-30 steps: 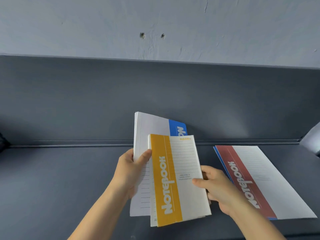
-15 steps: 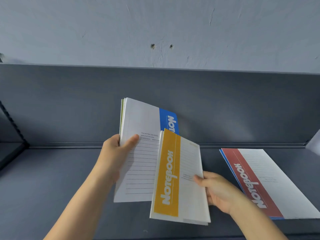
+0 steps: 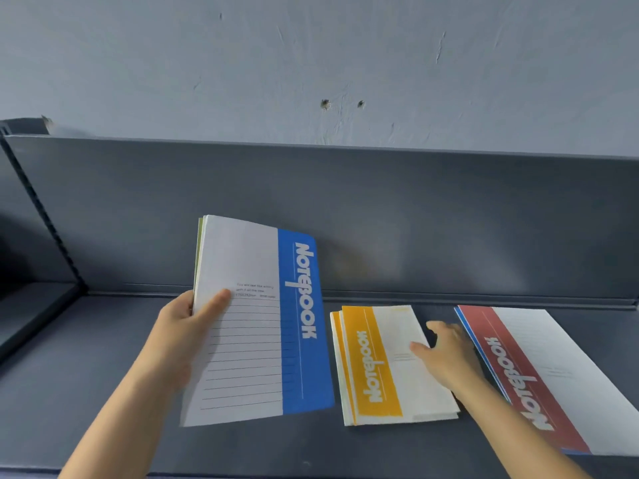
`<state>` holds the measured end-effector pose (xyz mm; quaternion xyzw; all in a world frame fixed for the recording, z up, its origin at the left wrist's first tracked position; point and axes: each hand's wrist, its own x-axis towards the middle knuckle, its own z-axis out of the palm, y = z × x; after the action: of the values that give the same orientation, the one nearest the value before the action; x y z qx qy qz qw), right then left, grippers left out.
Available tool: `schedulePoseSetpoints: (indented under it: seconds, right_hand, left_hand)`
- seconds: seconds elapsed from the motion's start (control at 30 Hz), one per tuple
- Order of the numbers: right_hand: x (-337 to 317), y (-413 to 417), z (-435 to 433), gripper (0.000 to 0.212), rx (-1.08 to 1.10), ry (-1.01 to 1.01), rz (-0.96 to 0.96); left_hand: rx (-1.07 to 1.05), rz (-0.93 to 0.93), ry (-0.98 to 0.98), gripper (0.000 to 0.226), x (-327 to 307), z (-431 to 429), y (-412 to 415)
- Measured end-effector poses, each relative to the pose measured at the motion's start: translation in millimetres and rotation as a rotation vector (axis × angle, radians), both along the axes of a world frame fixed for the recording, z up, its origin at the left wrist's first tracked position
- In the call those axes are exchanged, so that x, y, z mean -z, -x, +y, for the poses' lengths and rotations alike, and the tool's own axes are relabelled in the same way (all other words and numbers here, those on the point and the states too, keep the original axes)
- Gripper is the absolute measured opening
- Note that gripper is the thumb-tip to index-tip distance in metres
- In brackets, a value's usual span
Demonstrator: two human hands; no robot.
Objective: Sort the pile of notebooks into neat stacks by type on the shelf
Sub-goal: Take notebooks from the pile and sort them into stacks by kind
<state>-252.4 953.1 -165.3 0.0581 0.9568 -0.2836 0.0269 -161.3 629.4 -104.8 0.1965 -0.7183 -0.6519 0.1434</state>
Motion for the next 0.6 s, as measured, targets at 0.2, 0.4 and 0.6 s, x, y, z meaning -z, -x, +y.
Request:
schedulePoseSetpoints:
  seconds: [0.2, 0.4, 0.6]
  right_hand:
    - [-44, -27, -43, 0.039, -0.211, 0.732, -0.166]
    - [-39, -28, -25, 0.015, 0.020, 0.984, -0.067]
    - [-36, -28, 14, 0.013, 0.112, 1.006, -0.089]
  left_hand:
    - [0.099, -0.016, -0.238, 0.026, 7, 46, 18]
    - [0.322, -0.067, -0.456, 0.033, 6, 86, 30]
    - [0.567, -0.082, -0.746, 0.034, 18, 104, 31]
